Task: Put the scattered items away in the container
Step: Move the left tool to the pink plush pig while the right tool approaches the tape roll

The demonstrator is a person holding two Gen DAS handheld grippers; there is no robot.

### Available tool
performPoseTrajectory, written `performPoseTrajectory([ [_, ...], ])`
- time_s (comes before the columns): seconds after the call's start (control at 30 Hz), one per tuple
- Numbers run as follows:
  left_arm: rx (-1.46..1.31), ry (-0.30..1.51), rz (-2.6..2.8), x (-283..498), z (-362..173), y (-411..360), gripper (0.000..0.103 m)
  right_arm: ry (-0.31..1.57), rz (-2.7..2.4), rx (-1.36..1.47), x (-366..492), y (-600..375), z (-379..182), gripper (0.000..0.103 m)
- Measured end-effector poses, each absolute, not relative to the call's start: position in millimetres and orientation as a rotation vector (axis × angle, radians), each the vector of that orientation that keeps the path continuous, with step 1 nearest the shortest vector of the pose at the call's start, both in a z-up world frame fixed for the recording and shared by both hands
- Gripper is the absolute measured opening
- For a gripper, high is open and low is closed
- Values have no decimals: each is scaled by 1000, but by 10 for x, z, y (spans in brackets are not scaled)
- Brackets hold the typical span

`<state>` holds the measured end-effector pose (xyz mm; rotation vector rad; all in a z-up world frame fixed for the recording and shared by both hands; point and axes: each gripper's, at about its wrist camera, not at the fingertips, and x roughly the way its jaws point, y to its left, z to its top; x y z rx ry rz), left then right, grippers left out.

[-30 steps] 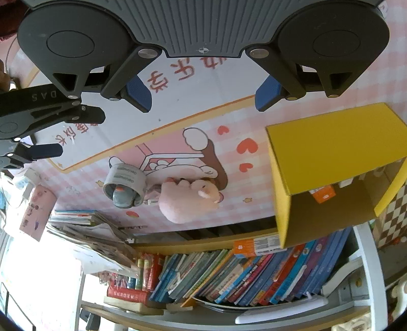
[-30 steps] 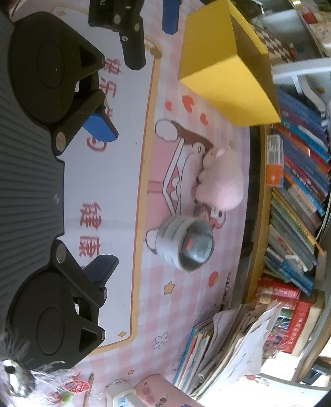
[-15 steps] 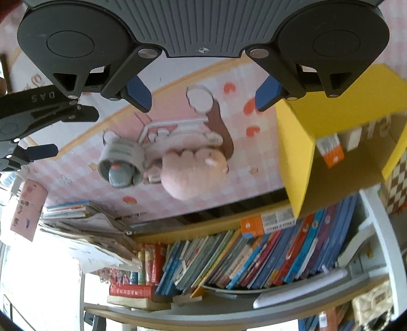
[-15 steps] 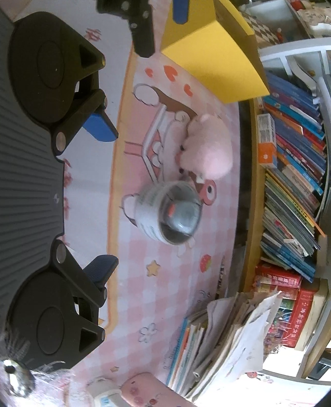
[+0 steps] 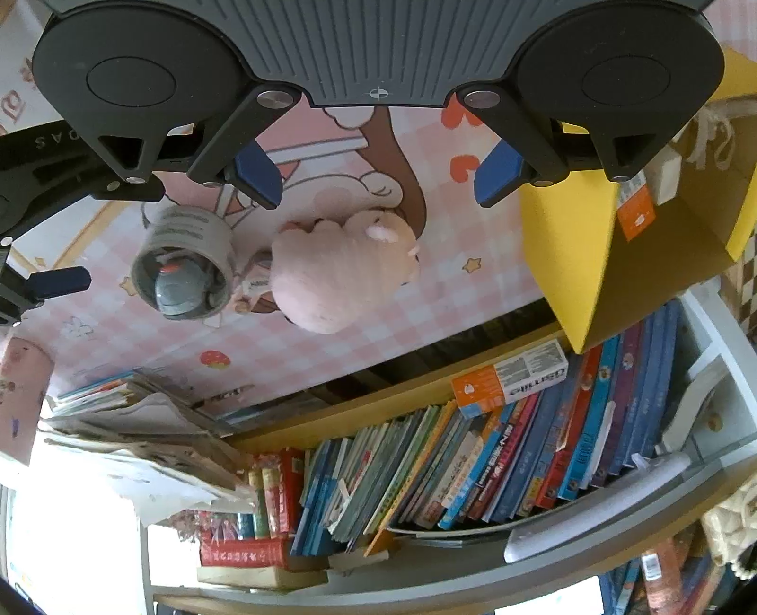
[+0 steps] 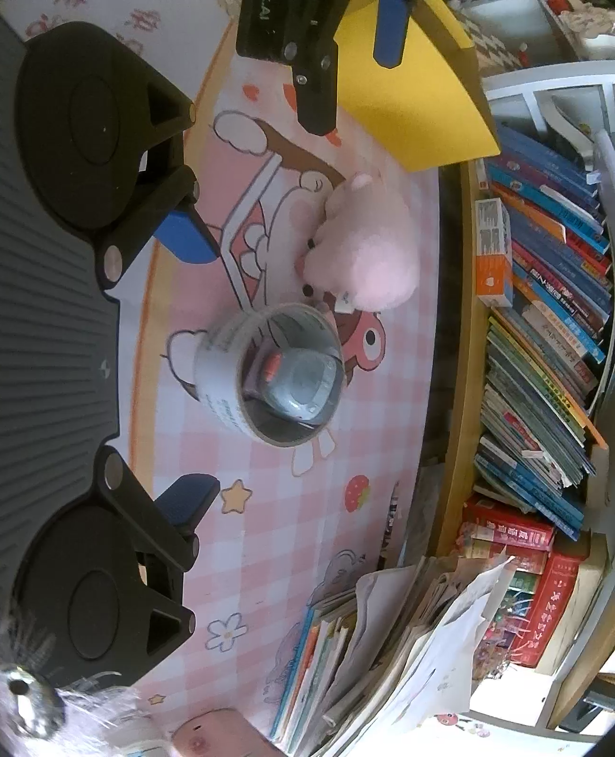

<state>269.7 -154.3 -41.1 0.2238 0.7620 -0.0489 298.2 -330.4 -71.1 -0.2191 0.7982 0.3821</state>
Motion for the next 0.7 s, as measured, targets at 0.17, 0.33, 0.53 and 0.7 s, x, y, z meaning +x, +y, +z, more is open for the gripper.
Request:
performPoseTrajectory([
  [0.17,251,772,-56,2900,-524,-1601,91,783,400,-226,3142,-3262,-799,96],
  [0.33,288,783,-72,3102,-640,-1670,91,786,418,-233,3279,-3194,-889,96],
  [0.53,348,773,-122,3317,-759,-1774,91,789,426,-241,3371,-3147,-961,96],
  [0.7,371,764,-166,3443,-806,-1813,91,778,428,-245,3426,-3123,-992,96],
])
